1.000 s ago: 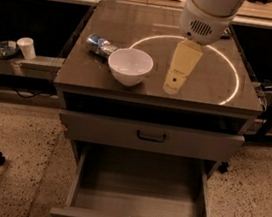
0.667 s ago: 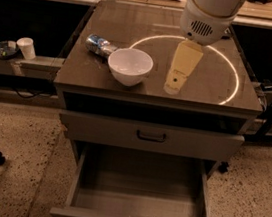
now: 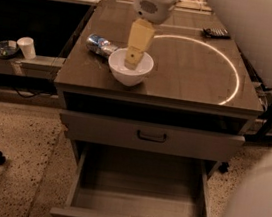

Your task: Place redbull can into middle drawer

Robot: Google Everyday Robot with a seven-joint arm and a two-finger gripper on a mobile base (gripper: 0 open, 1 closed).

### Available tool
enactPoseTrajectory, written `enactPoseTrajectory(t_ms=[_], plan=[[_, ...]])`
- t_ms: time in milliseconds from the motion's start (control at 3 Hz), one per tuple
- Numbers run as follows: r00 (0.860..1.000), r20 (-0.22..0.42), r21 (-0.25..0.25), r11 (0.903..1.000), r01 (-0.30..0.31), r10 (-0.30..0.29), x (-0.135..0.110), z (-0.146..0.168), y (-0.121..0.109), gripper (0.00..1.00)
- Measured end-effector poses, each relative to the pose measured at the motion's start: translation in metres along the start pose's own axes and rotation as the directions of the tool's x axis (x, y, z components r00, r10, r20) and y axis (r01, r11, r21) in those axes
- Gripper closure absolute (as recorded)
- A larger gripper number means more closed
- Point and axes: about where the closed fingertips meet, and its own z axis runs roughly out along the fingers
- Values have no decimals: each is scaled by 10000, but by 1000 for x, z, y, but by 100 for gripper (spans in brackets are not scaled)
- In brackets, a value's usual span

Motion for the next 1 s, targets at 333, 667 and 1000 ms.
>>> enactPoseTrajectory(t_ms=[333,667,1000], plan=[[9990,334,-377,9989,-272,285,-59,20,-6,0],[9980,499,-597,9975,-366,396,-100,46,-9,0],[9976,481,-668,9967,-469,502,-130,100,-23,0]])
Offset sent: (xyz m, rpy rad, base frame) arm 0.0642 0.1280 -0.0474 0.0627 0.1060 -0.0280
